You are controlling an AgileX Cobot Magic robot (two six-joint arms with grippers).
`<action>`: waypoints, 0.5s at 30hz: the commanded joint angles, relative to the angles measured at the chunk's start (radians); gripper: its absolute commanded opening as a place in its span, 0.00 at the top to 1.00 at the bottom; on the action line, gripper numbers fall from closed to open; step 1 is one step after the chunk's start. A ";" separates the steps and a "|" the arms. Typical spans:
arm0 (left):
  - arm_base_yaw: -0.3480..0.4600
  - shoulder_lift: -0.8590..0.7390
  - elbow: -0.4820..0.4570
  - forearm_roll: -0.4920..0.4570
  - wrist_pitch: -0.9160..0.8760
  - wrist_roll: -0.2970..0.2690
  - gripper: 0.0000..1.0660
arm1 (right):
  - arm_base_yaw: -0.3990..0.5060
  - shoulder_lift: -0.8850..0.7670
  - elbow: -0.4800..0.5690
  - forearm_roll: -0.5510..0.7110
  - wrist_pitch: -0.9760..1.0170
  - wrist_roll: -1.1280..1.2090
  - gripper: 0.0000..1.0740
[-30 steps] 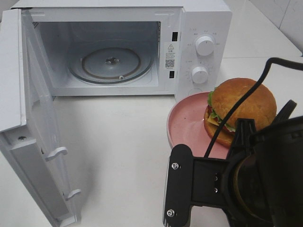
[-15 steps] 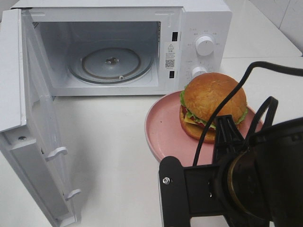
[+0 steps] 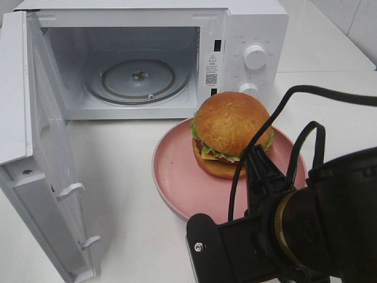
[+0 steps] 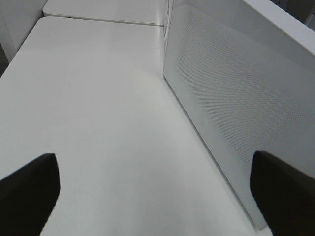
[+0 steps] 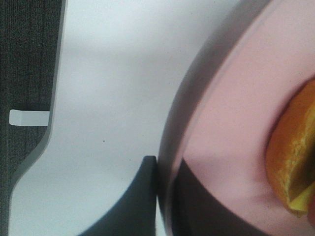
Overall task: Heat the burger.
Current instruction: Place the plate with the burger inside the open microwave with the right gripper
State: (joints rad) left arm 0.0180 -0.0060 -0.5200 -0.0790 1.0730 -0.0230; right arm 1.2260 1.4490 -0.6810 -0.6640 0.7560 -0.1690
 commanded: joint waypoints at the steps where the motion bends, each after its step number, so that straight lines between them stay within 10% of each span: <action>1: -0.006 -0.016 0.002 -0.007 -0.001 0.000 0.08 | 0.004 -0.005 0.002 -0.064 -0.014 -0.011 1.00; 15: -0.006 -0.016 0.002 -0.007 -0.001 0.000 0.08 | 0.004 -0.005 0.002 -0.091 -0.104 -0.062 1.00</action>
State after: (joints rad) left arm 0.0180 -0.0060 -0.5200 -0.0790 1.0730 -0.0230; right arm 1.2260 1.4490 -0.6780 -0.6940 0.6710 -0.2150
